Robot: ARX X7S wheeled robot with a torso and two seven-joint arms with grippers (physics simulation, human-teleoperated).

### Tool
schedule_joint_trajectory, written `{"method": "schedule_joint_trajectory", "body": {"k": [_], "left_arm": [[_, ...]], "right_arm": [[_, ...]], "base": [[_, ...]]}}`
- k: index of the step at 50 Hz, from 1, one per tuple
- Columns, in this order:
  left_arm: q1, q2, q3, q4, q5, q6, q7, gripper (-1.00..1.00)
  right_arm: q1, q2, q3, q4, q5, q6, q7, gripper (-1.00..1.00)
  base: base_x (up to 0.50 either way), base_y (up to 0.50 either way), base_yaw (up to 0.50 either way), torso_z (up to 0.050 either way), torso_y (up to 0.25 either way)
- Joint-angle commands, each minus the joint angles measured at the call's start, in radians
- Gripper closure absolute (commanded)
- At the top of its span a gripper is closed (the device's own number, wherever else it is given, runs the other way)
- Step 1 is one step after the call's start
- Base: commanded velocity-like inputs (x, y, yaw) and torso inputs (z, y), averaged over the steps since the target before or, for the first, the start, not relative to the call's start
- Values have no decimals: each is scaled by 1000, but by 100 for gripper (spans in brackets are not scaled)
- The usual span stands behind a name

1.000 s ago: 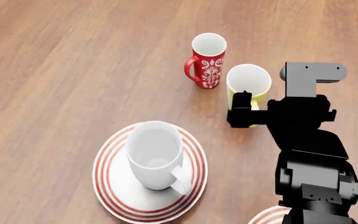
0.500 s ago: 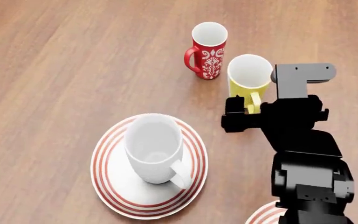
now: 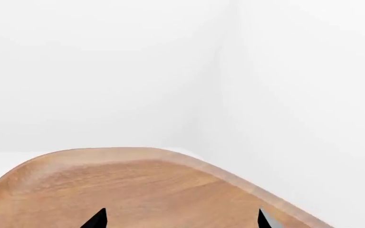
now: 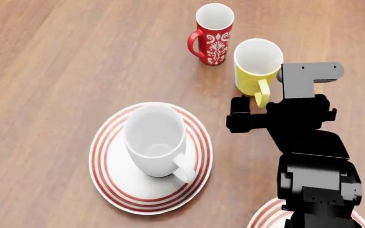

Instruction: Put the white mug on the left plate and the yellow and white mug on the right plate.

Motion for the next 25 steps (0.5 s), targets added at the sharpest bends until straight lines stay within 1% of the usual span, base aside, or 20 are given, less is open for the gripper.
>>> {"method": "schedule_joint_trajectory", "body": {"k": [1,21,25], "left_arm": [[0,1,1,-3,-1,5,-2,-100],[5,-10,8,4,9,12,3,-100],[8,-16,13,10,11,14,12,-100]], "right_arm": [[2,2,3,0,3,-7,5,-100],[9,1,3,0,3,-101,-6,-100],[7,2,4,0,3,-111,-7,-100]], "base": [[0,0,0,0,0],[0,0,0,0,0],[0,0,0,0,-250]]}}
